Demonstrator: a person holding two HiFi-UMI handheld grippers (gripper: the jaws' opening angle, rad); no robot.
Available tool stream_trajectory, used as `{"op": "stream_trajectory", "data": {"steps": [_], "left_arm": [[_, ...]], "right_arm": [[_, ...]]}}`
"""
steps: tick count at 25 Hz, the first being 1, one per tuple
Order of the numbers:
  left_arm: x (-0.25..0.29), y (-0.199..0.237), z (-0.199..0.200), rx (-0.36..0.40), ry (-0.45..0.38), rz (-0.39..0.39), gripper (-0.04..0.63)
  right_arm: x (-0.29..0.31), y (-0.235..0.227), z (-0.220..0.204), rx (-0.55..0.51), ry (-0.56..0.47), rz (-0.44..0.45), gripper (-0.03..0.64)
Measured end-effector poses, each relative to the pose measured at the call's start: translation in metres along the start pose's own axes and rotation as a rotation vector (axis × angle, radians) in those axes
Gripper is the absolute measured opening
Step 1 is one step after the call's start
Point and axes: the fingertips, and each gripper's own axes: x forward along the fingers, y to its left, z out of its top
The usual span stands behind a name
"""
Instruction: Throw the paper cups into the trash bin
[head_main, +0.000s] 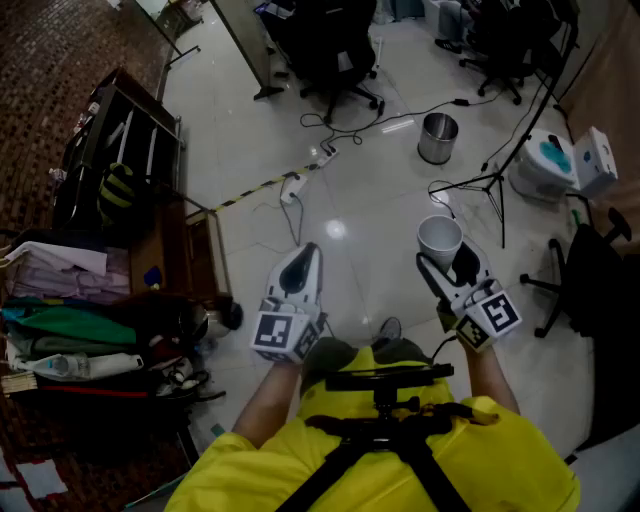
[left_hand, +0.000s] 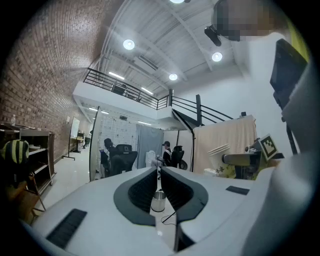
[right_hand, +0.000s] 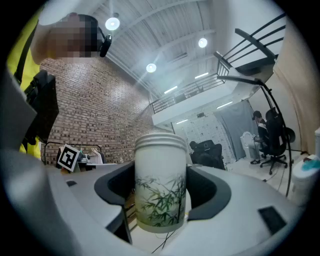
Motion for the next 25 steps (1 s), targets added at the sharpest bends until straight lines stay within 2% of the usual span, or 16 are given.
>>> {"op": "stream_trajectory", "data": {"steps": [5,9,12,15,18,21,25], "left_arm": [[0.085,0.041,0.003,-0.003,0.041,-0.013,0.025],[0.178,0.078,-0.003,-0.013,0.067,-0.063,0.025],[0.258,0.113,0.004,0.001,0.053,-0.130,0.025],[0.342,0.146,0.028,0.011,0.046,-0.202,0.025],[0.419,0.171,0.052,0.030,0.052,-0.305,0.025],[0.497,0.180,0.064,0.060,0.085,-0.413,0.025],[0.599,0.169,0.064,0.077,0.107,-0.503,0.025]], "right_arm": [[0.072,-0.052,0.005,0.036,0.025,0.003,0.324],[0.132,-0.119,0.003,0.065,0.028,-0.050,0.324],[0.191,-0.169,0.013,0.032,0.013,-0.108,0.324],[0.255,-0.213,0.034,0.018,-0.014,-0.175,0.324],[0.307,-0.247,0.058,0.021,-0.045,-0.247,0.324],[0.339,-0.294,0.075,0.030,-0.066,-0.355,0.324],[0.355,-0.370,0.079,0.058,-0.078,-0.466,0.324]]}}
